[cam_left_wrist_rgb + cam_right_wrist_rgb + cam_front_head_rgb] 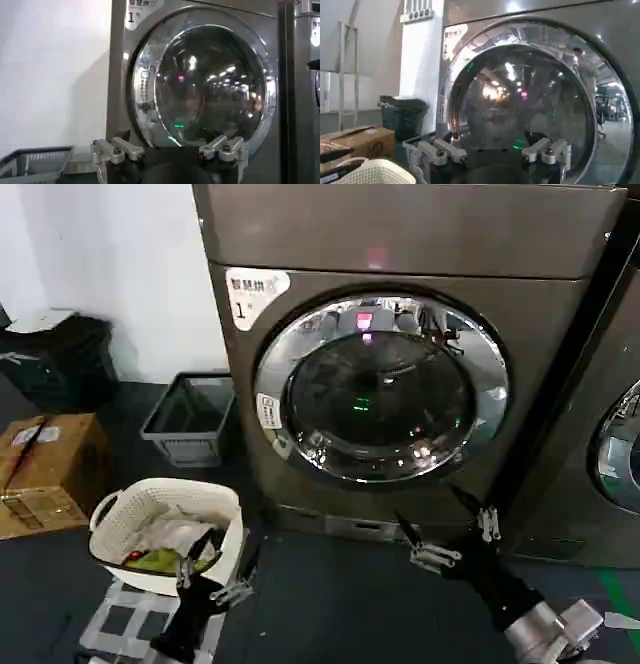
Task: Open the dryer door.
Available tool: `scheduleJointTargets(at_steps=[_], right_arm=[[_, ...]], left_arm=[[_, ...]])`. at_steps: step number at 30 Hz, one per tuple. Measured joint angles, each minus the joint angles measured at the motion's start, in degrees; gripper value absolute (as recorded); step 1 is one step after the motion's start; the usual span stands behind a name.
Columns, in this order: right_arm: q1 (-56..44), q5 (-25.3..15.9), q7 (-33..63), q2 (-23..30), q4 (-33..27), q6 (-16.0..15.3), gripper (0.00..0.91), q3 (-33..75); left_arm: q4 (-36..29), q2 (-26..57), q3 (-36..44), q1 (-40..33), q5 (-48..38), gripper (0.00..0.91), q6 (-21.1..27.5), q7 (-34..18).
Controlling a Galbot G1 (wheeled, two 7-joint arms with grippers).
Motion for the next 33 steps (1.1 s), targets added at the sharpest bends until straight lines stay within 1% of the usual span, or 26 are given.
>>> scheduleJointTargets(at_steps=[4,7,9,16,22,28,33], right_arm=[[1.5,0.6,-1.3,-1.3,-1.3,0.8,0.907,-0.9],[3.4,1.9,-1.4,-2.8,-2.7,0.9,0.907,-1.7],[5.1,2.6,-1.4,-4.1,-4.0,1.0,0.907,-2.5],[12.0,5.5,-1.6,-8.5,-10.2,1.1,0.907,-6.3],[17.6,5.6,-2.8,-10.8,-16.1,2.2,0.907,-11.1],[24.1,6.1,-3.6,-11.4,-21.8,3.5,0.907,-16.3],[29.5,6.1,-3.4,-11.6,-25.4,3.5,0.907,-19.8]], left_arm=[[-0.1,0.0,0.3,0.0,0.8,0.907,0.3,-0.9],[-0.2,0.0,0.4,-0.2,2.1,0.907,0.9,-1.5],[-0.5,0.1,0.6,-0.2,2.3,0.907,2.2,-1.6],[-1.3,0.0,0.7,-0.3,3.1,0.907,3.6,-1.9],[-2.0,-0.1,0.7,0.2,3.6,0.907,4.5,-2.2],[-2.4,-0.4,1.0,0.8,4.1,0.907,5.4,-2.1],[-3.2,-0.7,1.5,1.3,4.3,0.907,5.6,-2.1]])
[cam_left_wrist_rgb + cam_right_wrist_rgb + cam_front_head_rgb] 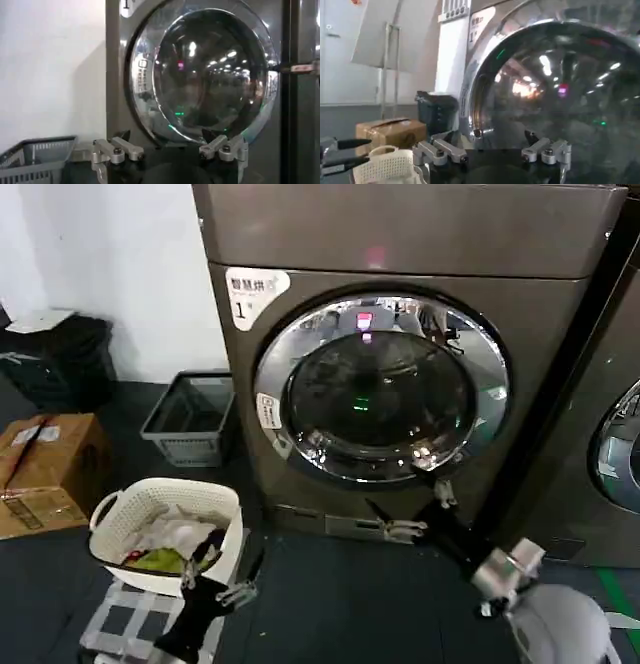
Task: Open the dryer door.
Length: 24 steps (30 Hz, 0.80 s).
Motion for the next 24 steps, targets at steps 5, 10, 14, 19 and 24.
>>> scheduleJointTargets(at_steps=[5,10,14,19,24], right_arm=[[4.7,-0.2,0.2,0.1,-3.2,0.3,0.907,-3.4],[8.4,-0.2,0.2,0.6,-5.8,0.4,0.907,-6.1],[10.6,-0.2,0.2,1.2,-7.3,0.5,0.907,-7.9],[13.0,-0.5,0.4,2.1,-9.2,0.6,0.907,-10.4],[15.0,-1.1,1.3,3.3,-11.0,0.7,0.907,-12.8]], left_arm=[[-0.6,-0.2,0.3,0.3,0.1,0.907,0.9,-0.2],[-0.7,-0.7,1.0,0.1,0.0,0.907,1.7,0.2],[-0.7,-0.9,0.9,-0.3,-0.3,0.907,1.6,1.1],[-1.0,-1.1,0.8,-0.5,-0.5,0.907,1.8,2.1],[-1.3,-1.3,0.5,-0.9,-0.8,0.907,2.2,2.8]])
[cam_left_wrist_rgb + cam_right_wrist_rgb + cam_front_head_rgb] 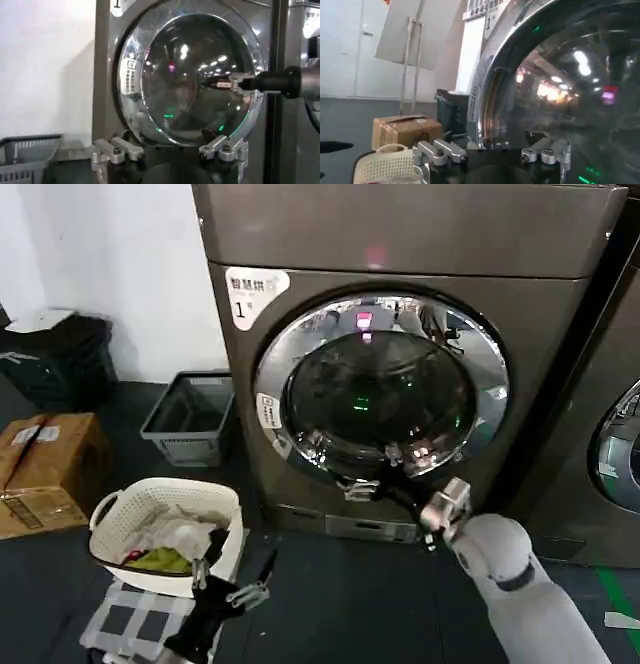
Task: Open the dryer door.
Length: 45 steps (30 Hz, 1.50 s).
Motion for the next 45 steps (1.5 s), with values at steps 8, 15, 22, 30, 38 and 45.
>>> scheduleJointTargets(at_steps=[8,15,22,30,38,45], right_arm=[[3.6,0.0,0.6,1.0,-2.8,-0.1,0.907,-3.5],[6.4,0.5,1.2,2.2,-5.3,-0.2,0.907,-5.4],[9.3,1.0,1.5,3.9,-8.5,0.0,0.907,-7.2],[12.2,0.7,1.2,5.7,-11.4,0.0,0.907,-9.3],[14.4,0.5,1.1,7.3,-13.6,0.2,0.907,-11.4],[16.0,0.4,1.1,8.0,-15.6,0.3,0.907,-12.8]], left_arm=[[0.2,-0.1,-0.6,-0.4,0.0,0.907,0.3,0.0],[0.8,-0.1,-1.3,-0.8,1.2,0.907,0.2,-0.2],[1.2,0.0,-1.4,-1.0,0.4,0.907,-1.1,-0.4],[1.7,0.0,-1.6,-1.3,-0.2,0.907,-2.1,-0.4],[2.1,-0.3,-2.1,-1.2,-0.4,0.907,-2.7,-0.4],[2.4,-0.5,-2.2,-1.1,0.0,0.907,-2.9,-0.3]])
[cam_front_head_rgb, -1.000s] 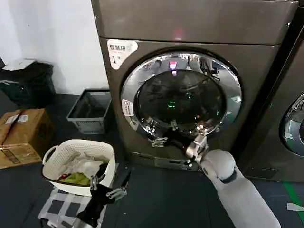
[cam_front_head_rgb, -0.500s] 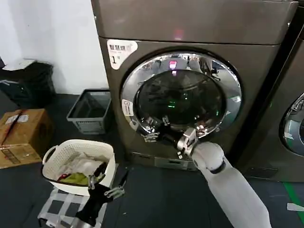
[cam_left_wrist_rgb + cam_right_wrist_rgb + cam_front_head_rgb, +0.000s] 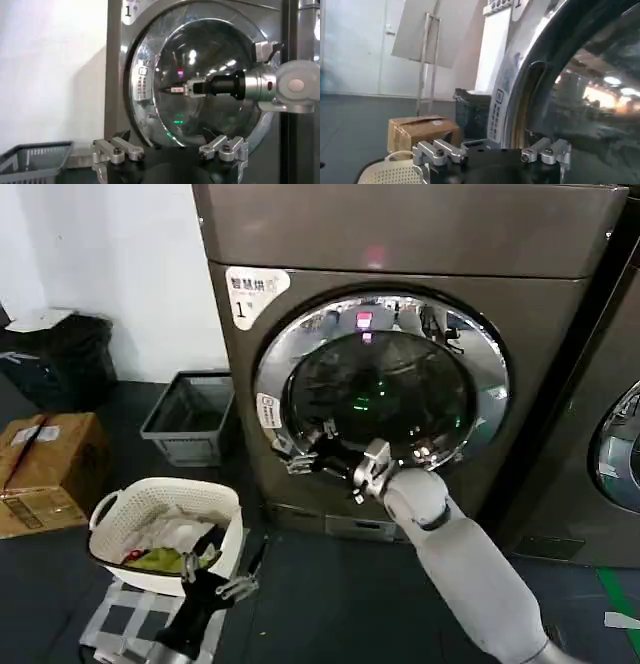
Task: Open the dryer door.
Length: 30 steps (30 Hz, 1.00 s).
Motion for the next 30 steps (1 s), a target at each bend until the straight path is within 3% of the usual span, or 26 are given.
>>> scheduleJointTargets(at_steps=[18,30], right_arm=[[3.4,-0.9,-1.0,2.5,-6.8,1.6,0.907,-1.8],[5.0,2.2,-3.5,4.2,-10.0,2.3,0.907,-2.1]], left_arm=[[-1.0,-0.2,0.0,0.9,-0.3,0.907,0.2,0.4],[-1.2,-0.2,0.0,1.0,-0.3,0.907,0.5,0.4]])
